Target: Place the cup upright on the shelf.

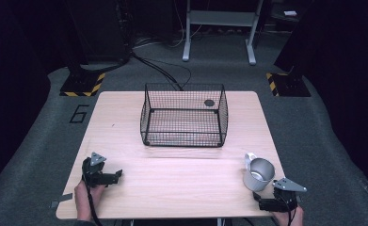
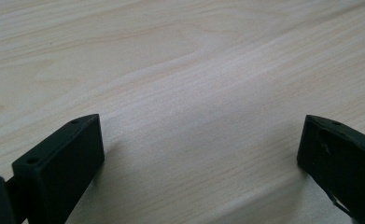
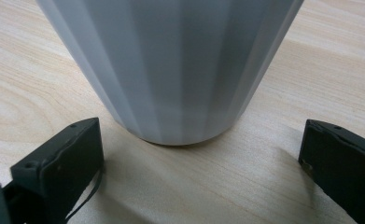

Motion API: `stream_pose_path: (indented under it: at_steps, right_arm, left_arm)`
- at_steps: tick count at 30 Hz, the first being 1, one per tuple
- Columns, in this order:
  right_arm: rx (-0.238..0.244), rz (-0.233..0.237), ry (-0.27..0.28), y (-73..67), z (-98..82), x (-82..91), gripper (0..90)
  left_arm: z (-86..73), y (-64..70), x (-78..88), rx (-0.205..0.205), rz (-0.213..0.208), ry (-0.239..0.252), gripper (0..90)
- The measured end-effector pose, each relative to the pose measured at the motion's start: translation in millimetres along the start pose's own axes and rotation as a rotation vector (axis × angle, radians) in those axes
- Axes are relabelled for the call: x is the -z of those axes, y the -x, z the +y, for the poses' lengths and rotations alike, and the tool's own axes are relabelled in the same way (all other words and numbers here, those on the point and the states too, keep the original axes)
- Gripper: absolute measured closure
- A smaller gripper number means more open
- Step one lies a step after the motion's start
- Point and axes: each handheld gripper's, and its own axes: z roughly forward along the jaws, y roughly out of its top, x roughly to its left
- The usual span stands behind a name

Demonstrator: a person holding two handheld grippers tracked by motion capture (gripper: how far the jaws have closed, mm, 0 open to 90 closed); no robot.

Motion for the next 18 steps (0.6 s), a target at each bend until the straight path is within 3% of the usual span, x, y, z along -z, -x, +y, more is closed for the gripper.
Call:
stream_pose_path:
  at_steps: [5,13,18]
  right_arm:
    - [0.002,-0.004,-0.001,0.2,0.1,0.0,0.0]
    - [-0.042,-0.003,0.005,1.1,0.9,2.4,0.0]
    - [-0.065,0.015,0.04,-2.2,8.2,13.6,0.0]
  left_arm:
    - [0.0,0.0,0.0,0.0,0.0,0.0,0.5]
    - [0.0,0.0,0.0,0.0,0.0,0.0,0.5]
    - [0.0,0.1,0.0,0.0,0.001,0.001,0.5]
